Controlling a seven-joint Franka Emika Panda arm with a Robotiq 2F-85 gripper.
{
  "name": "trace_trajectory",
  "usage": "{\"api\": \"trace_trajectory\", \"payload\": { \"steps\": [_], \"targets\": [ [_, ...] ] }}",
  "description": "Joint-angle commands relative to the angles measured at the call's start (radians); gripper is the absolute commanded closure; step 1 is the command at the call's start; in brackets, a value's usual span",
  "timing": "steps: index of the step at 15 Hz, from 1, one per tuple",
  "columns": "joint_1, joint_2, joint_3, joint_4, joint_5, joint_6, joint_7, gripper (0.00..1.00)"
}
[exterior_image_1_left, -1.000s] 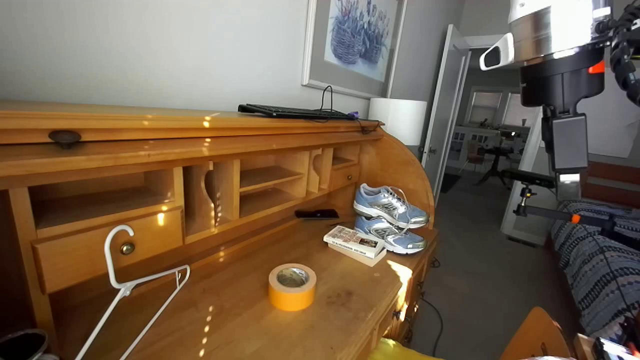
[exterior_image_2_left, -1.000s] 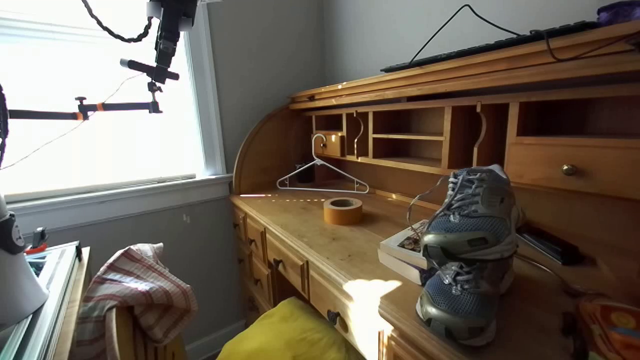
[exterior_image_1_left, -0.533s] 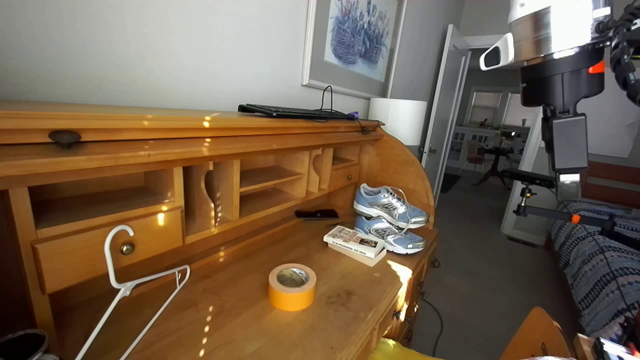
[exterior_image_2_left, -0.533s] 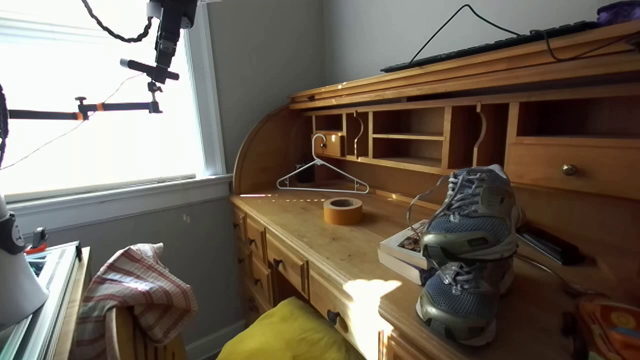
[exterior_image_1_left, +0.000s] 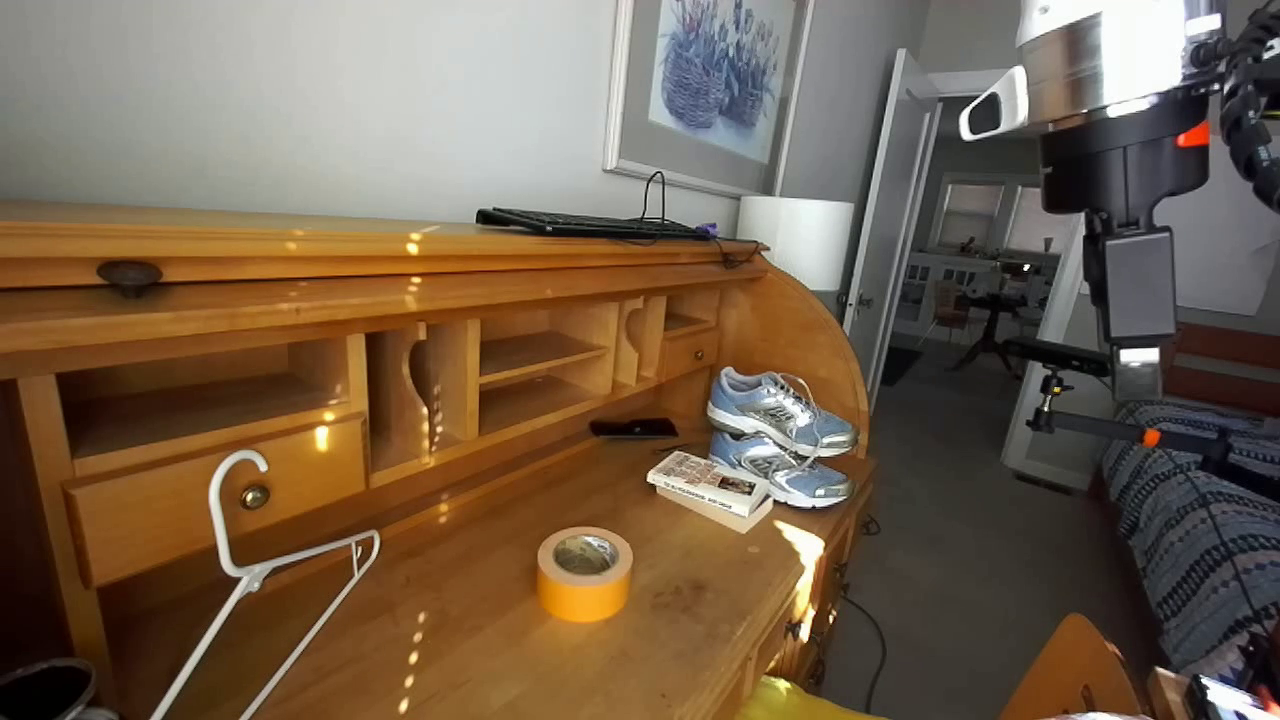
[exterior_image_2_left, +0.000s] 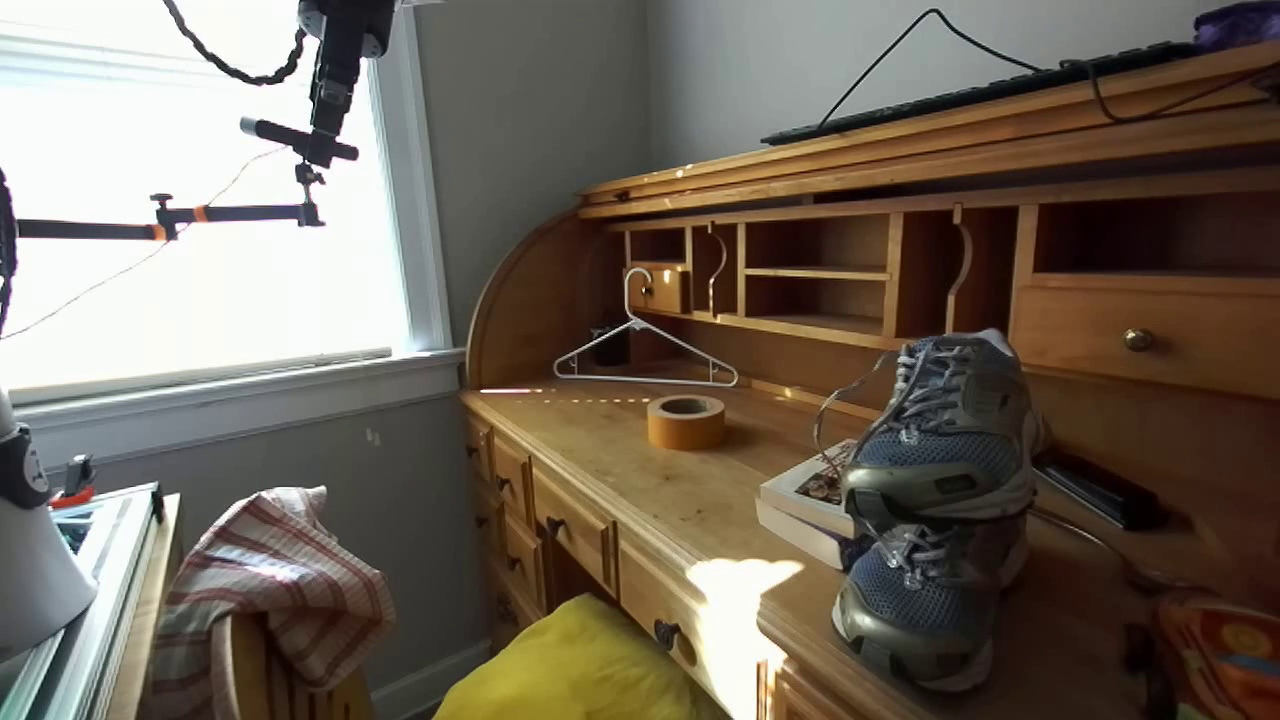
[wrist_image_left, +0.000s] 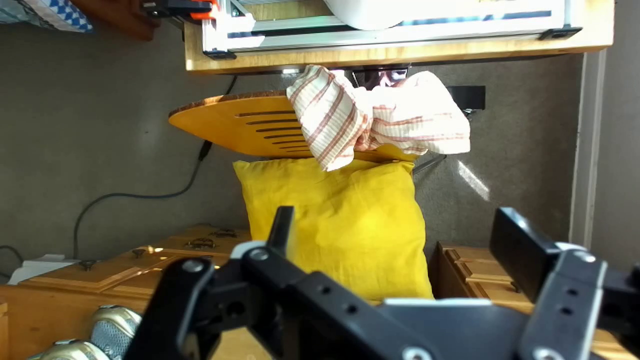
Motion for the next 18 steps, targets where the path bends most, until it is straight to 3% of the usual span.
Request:
{"api": "trace_trajectory", "payload": {
  "steps": [1, 7, 12, 18],
  "targets": [
    [0.021, 0.003, -0.016, 0.002, -0.007, -0.002, 0.010, 0.00],
    [-0.013, 0.012, -0.061, 0.071, -0.075, 0.062, 0.005, 0.00],
    [-0.014, 0.076, -0.082, 0.147, -0.141, 0.196, -0.017, 0.00],
    [0.003, 0.195, -0.092, 0.237, -0.121, 0.392, -0.060, 0.00]
  ]
}}
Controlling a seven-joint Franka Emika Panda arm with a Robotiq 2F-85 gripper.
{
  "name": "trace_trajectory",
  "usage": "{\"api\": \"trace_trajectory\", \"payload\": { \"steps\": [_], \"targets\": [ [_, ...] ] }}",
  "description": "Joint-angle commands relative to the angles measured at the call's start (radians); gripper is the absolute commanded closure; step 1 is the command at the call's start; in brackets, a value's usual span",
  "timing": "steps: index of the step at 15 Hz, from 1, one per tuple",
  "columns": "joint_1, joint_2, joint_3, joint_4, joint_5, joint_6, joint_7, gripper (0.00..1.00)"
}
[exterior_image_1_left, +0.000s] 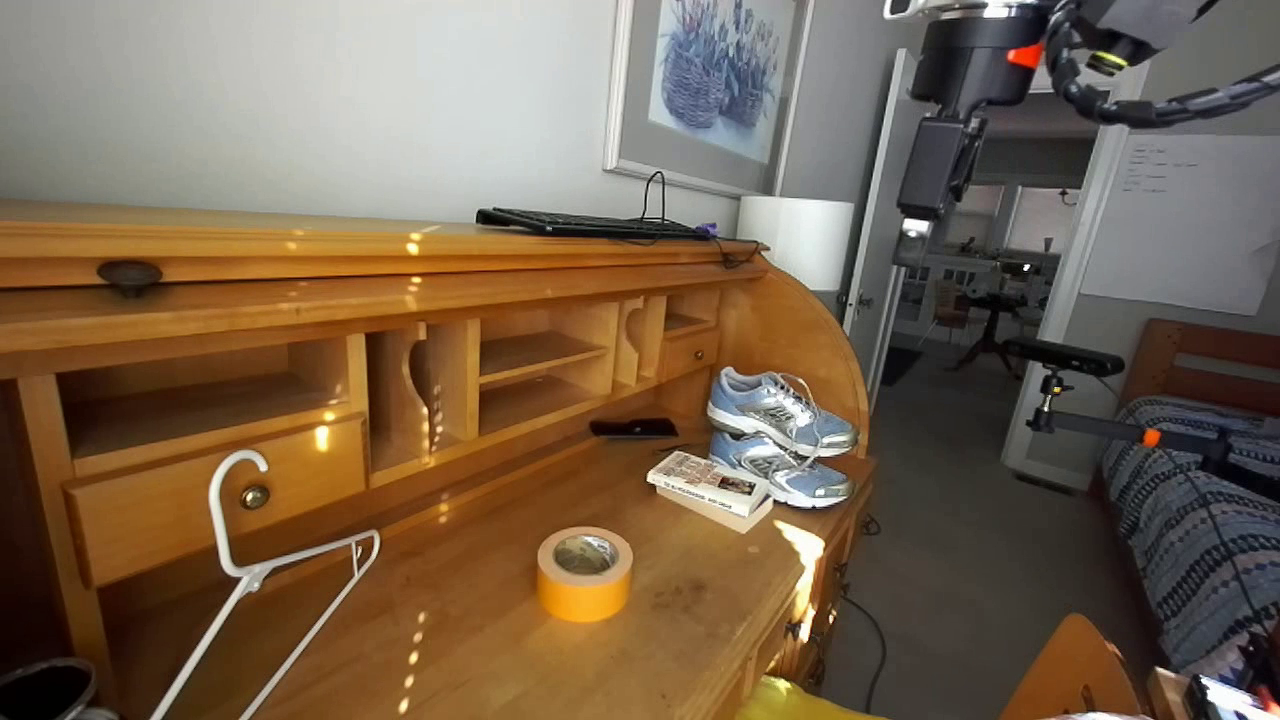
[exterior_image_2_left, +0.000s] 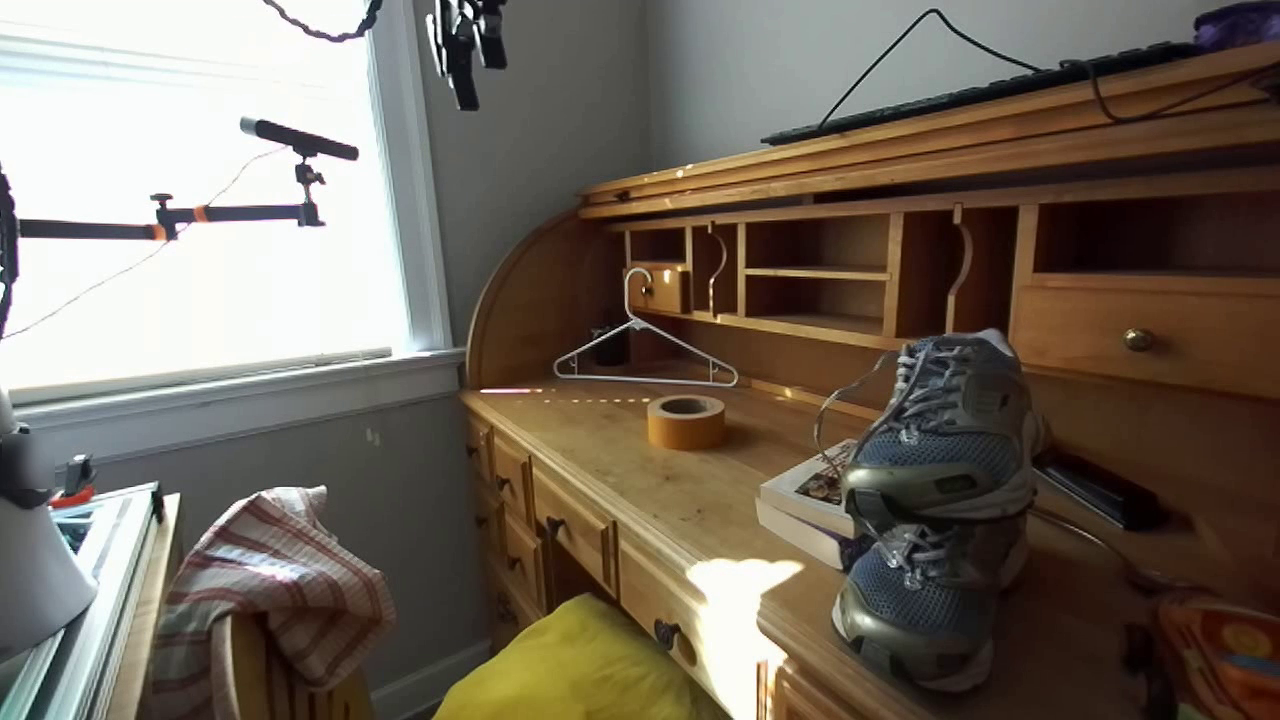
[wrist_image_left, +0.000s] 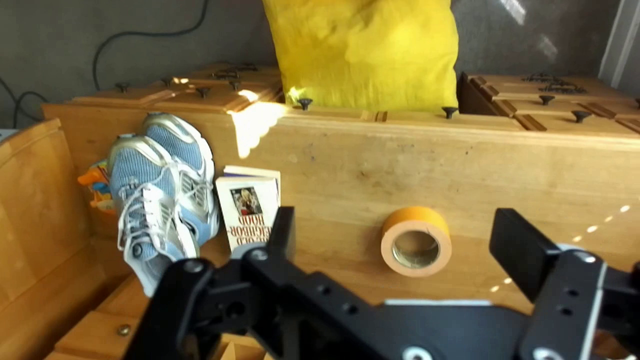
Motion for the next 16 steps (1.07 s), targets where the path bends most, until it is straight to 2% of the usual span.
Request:
{"api": "trace_trajectory", "payload": {
  "steps": [1, 6, 7, 13, 16],
  "targets": [
    [0.014, 0.097, -0.013, 0.077, 0.000, 0.088, -0.040, 0.00],
    [0.010, 0.191, -0.024, 0.172, 0.016, 0.154, -0.076, 0.00],
    [0.009, 0.144, -0.014, 0.125, 0.000, 0.146, -0.058, 0.00],
    [0.008, 0.186, -0.020, 0.169, 0.002, 0.148, -0.060, 0.00],
    [0.019, 0.179, -0.024, 0.179, 0.007, 0.181, -0.100, 0.00]
  ]
}}
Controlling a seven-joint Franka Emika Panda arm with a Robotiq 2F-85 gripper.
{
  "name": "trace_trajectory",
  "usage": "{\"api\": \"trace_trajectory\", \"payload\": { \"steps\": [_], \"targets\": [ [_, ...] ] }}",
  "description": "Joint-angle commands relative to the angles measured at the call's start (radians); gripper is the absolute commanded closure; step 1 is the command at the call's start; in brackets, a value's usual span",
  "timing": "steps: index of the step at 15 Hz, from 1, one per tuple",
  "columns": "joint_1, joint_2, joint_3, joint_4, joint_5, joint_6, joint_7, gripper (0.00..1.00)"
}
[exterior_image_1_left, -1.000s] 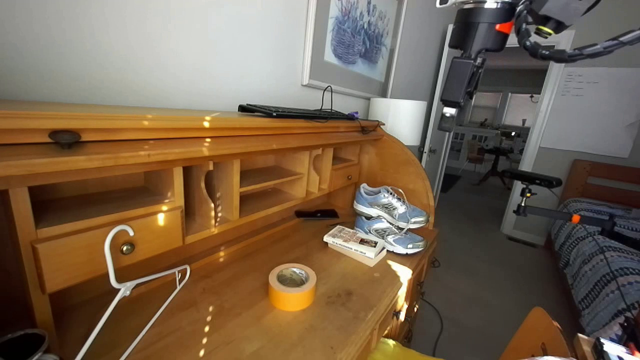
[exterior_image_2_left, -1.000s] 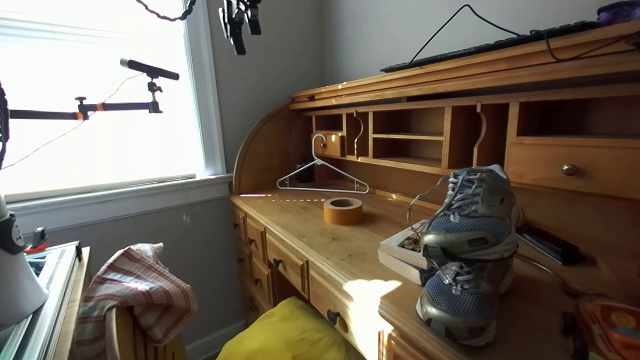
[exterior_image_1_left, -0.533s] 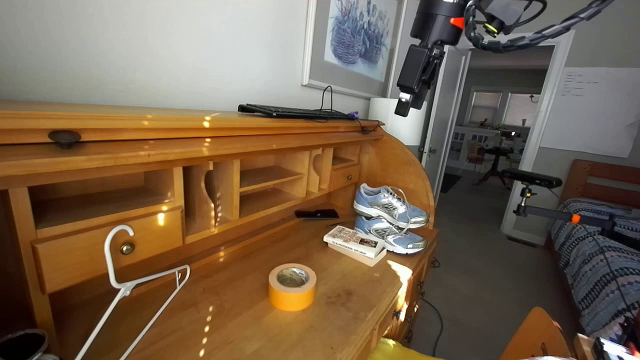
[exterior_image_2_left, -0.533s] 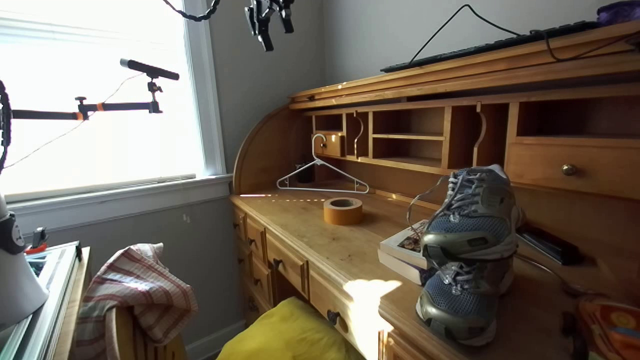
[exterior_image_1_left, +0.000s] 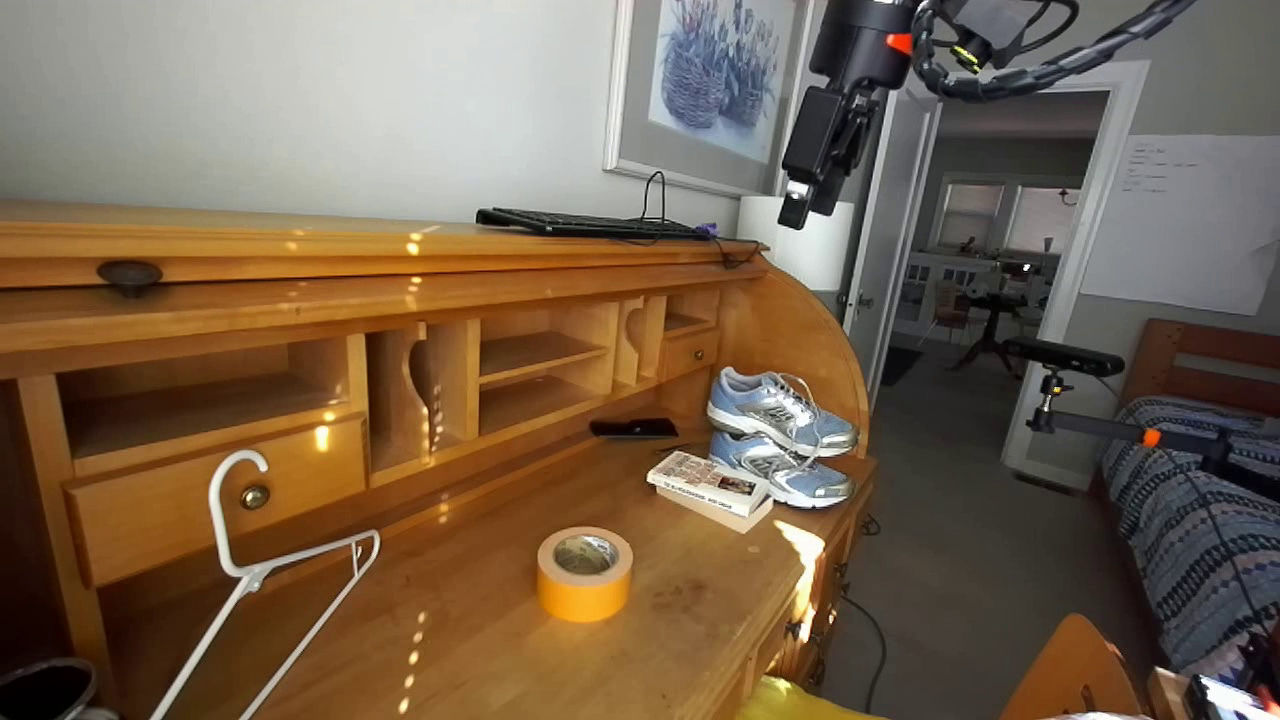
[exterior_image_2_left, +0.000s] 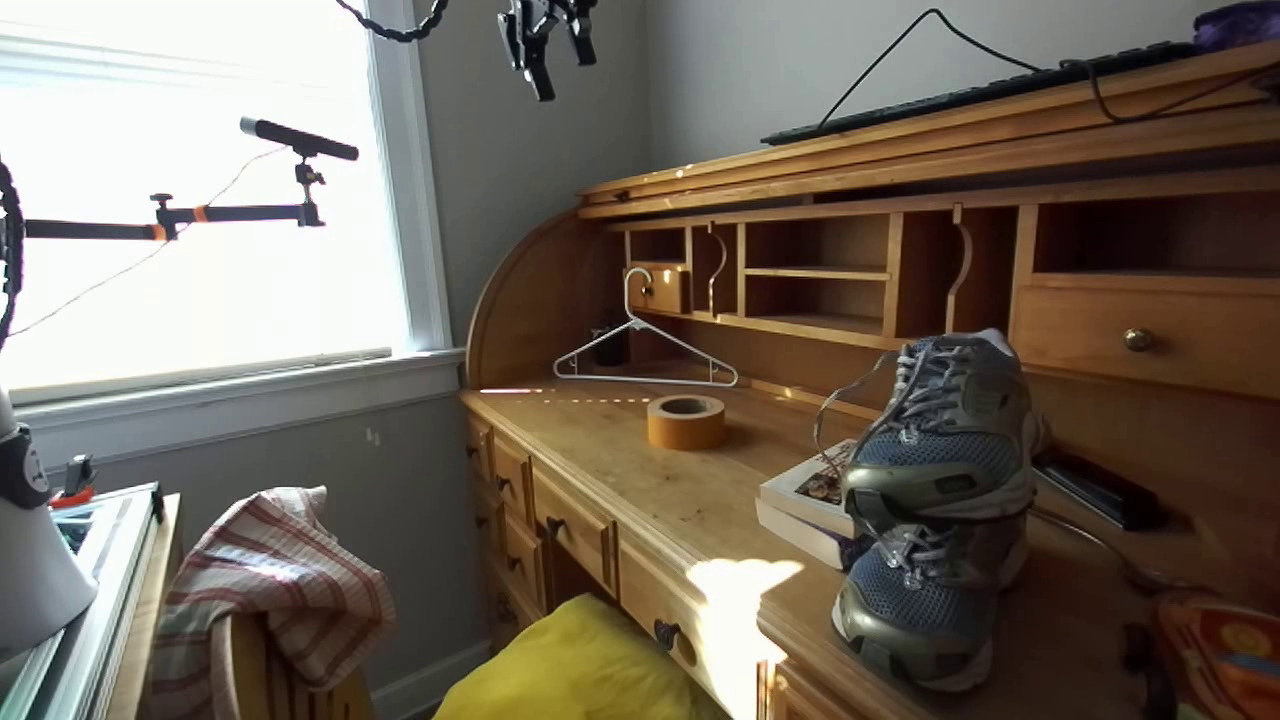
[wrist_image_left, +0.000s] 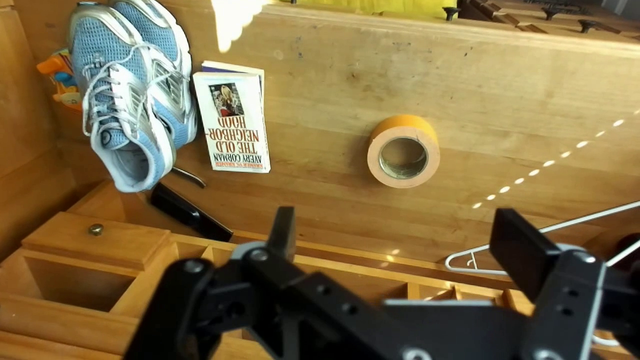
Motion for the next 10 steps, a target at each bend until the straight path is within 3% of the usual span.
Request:
{"api": "trace_trajectory", "payload": {
  "steps": [1, 10],
  "targets": [
    [0.019, -0.002, -0.006, 0.020, -0.001, 0.042, -0.049, 0.00],
    [0.046, 0.121, -0.053, 0.142, 0.081, 0.189, -0.266, 0.00]
  ]
}}
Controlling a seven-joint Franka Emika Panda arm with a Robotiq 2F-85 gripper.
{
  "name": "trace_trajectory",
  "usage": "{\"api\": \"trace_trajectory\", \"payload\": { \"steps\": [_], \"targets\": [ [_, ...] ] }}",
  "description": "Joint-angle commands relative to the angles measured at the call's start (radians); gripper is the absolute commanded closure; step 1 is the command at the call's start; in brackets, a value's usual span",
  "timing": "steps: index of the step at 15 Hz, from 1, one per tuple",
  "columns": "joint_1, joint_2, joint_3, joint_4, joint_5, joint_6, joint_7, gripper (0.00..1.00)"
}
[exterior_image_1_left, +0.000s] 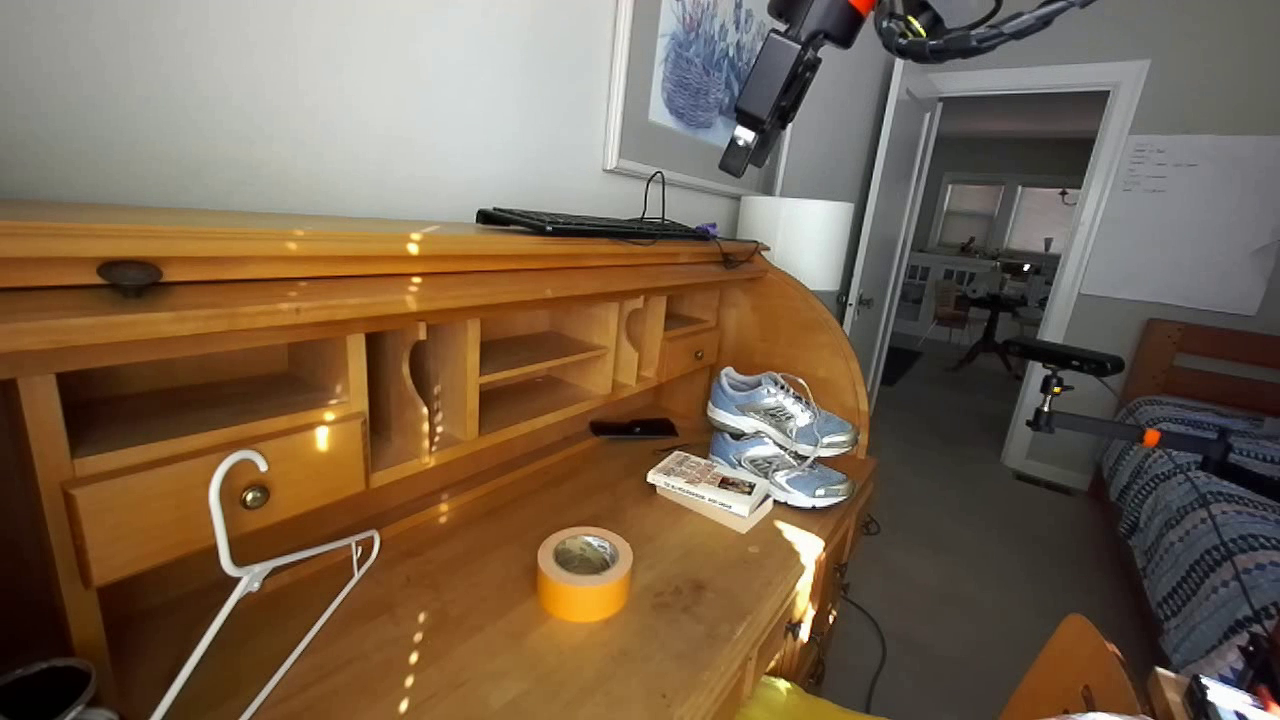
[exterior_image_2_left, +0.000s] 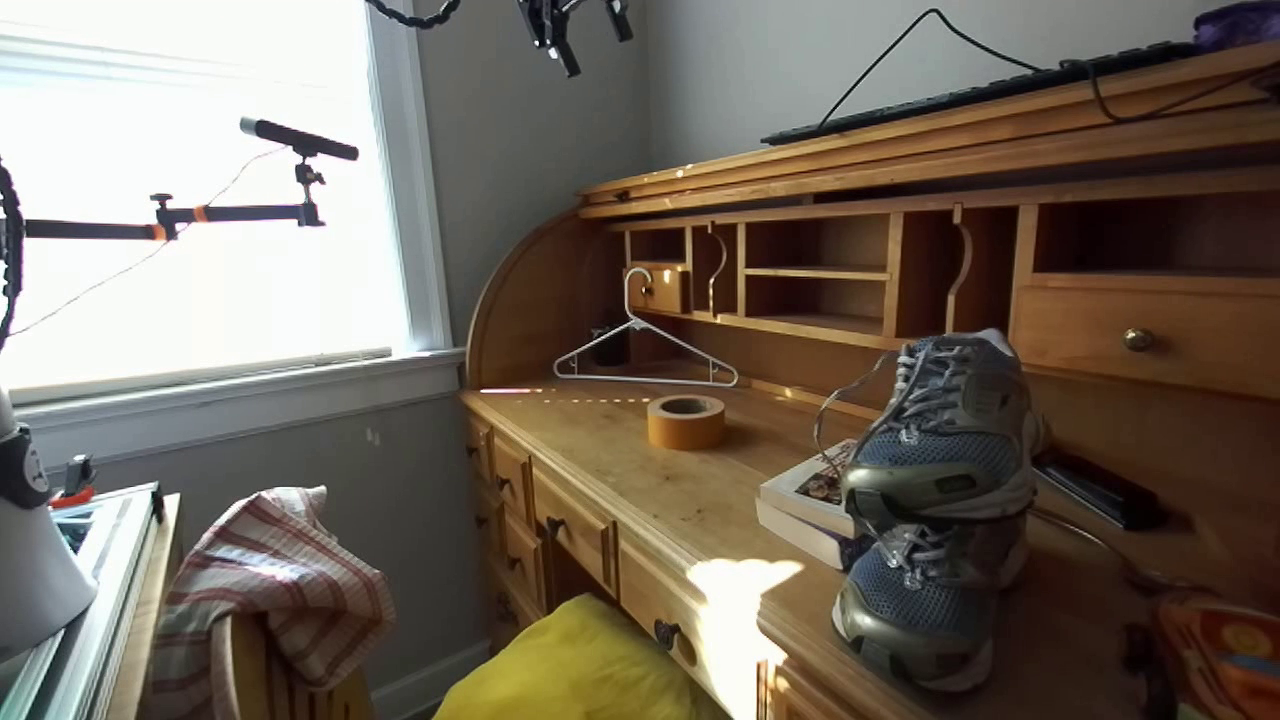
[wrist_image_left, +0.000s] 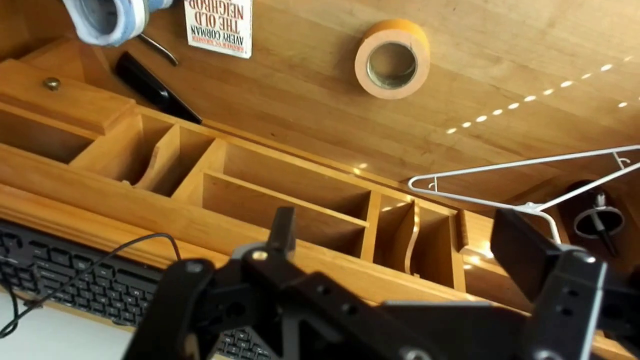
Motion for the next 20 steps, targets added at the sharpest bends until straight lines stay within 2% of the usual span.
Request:
{"api": "trace_trajectory", "payload": {
  "steps": [1, 5, 8, 12, 20],
  "targets": [
    [0.013, 0.086, -0.039, 0.086, 0.058, 0.026, -0.095, 0.00],
    [0.006, 0.168, -0.055, 0.171, 0.096, 0.038, -0.155, 0.00],
    [-0.001, 0.238, -0.051, 0.235, 0.098, 0.051, -0.139, 0.00],
    [-0.003, 0.334, -0.038, 0.327, 0.073, 0.049, -0.106, 0.00],
    [0.007, 0.487, -0.027, 0.500, 0.027, 0.042, 0.040, 0.00]
  ]
}}
